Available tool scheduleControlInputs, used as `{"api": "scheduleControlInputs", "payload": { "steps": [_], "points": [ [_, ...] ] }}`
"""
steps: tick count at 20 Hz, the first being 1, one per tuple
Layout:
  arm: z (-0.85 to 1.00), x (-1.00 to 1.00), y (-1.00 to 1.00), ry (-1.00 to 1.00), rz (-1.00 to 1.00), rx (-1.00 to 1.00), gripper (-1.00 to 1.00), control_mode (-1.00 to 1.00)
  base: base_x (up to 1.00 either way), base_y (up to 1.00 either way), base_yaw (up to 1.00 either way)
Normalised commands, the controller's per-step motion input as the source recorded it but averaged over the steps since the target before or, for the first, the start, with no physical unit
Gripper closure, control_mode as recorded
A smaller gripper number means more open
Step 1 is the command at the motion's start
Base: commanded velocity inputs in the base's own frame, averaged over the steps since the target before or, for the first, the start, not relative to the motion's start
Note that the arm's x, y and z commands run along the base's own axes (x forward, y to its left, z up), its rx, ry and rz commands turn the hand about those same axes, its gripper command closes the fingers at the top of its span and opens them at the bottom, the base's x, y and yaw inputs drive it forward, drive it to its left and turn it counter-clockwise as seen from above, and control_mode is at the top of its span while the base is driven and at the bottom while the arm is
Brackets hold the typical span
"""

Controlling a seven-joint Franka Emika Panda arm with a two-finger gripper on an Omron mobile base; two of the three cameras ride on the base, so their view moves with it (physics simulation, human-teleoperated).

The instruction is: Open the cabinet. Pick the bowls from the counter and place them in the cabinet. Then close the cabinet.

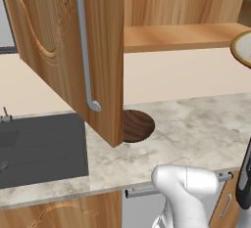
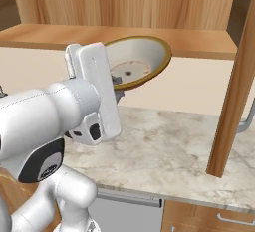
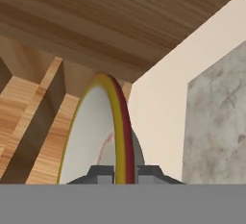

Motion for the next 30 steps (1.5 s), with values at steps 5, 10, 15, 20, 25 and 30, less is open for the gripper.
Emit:
{"api": "scheduleControlInputs", "payload": {
  "steps": [5,10,15,20,25,30],
  "points": [
    [0.07,0.54,0.10,0.00,0.00,0.00,1.00,-1.00,0.00,0.00,0.00],
    [0.08,0.51,0.00,0.00,0.00,0.00,1.00,-1.00,0.00,0.00,0.00],
    [0.02,0.53,0.00,0.00,0.00,0.02,1.00,-1.00,0.00,0.00,0.00],
    [0.04,0.50,0.00,0.00,0.00,0.05,1.00,-1.00,0.00,0.00,0.00],
    [0.07,0.48,0.00,0.00,0.02,0.11,1.00,-1.00,0.00,0.00,0.00],
    [0.01,0.49,0.00,0.00,0.02,0.10,1.00,-1.00,0.00,0.00,0.00]
  ]
}}
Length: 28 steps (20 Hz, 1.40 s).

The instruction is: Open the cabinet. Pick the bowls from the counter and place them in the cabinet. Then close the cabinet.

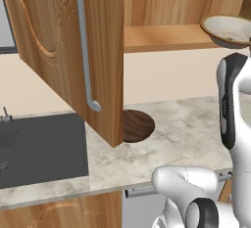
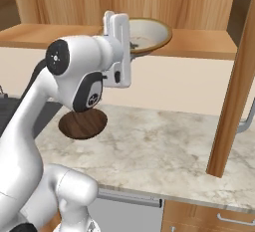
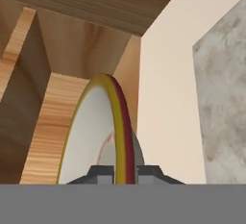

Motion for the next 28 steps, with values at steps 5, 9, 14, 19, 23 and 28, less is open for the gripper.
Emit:
{"api": "scheduleControlInputs", "payload": {
  "steps": [5,9,14,19,23,28],
  "points": [
    [0.00,0.53,0.00,0.00,0.01,0.10,1.00,-1.00,0.00,0.00,0.00],
    [0.00,0.56,0.00,0.00,0.00,0.07,1.00,-1.00,0.00,0.00,0.00],
    [0.00,0.55,0.00,0.01,0.00,0.04,1.00,-1.00,0.00,0.00,0.00],
    [0.00,0.54,0.00,0.08,0.00,0.00,1.00,-1.00,0.00,0.00,0.00],
    [0.00,0.51,0.00,0.11,0.00,0.00,1.00,-1.00,0.00,0.00,0.00],
    [0.00,0.48,0.00,0.10,0.01,0.00,1.00,-1.00,0.00,0.00,0.00]
  ]
}}
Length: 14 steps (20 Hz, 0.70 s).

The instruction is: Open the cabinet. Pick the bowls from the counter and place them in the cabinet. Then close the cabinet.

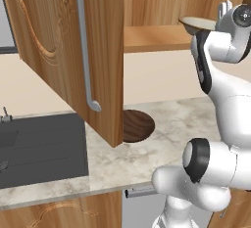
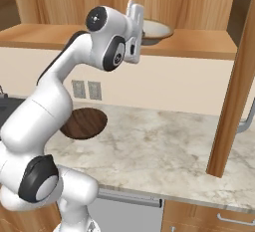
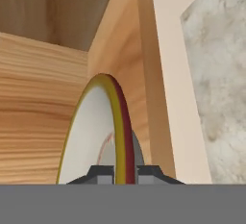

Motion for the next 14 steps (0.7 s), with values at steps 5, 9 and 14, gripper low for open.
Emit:
{"api": "scheduleControlInputs", "payload": {
  "steps": [5,9,14],
  "points": [
    [0.00,0.40,-0.10,0.07,0.03,0.01,1.00,-1.00,0.00,0.00,0.00],
    [-0.04,0.33,-0.15,0.07,0.05,0.01,1.00,-1.00,0.00,0.00,0.00],
    [-0.07,0.32,-0.12,0.05,0.04,0.00,1.00,-1.00,0.00,0.00,0.00]
  ]
}}
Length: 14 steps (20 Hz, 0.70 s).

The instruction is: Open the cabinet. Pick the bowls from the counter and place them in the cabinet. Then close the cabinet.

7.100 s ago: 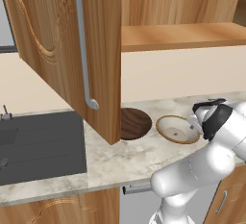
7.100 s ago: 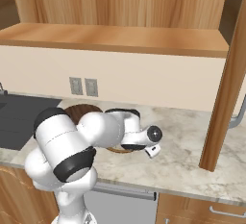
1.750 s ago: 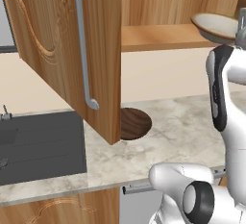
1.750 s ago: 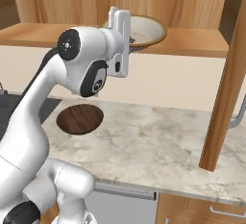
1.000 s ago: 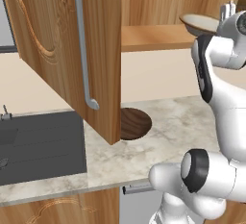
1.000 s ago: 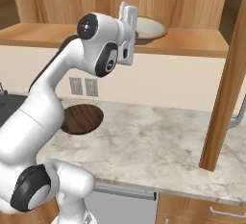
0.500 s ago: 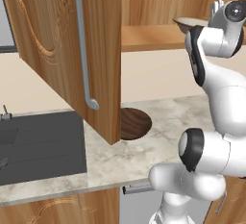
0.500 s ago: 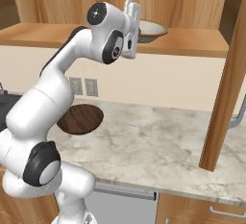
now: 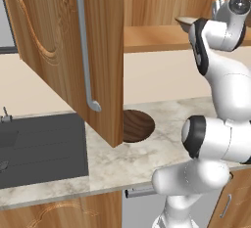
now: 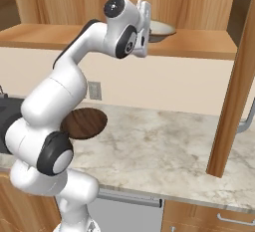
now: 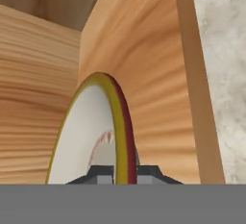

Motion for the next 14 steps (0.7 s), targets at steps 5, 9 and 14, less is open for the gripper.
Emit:
{"api": "scheduleControlInputs", "payload": {
  "steps": [5,9,14],
  "points": [
    [-0.13,0.28,-0.06,0.01,0.04,0.00,1.00,-1.00,0.00,0.00,0.00],
    [-0.18,0.24,0.00,0.06,0.05,0.00,1.00,-1.00,0.00,0.00,0.00],
    [-0.21,0.36,0.00,0.06,0.03,0.00,1.00,-1.00,0.00,0.00,0.00]
  ]
}}
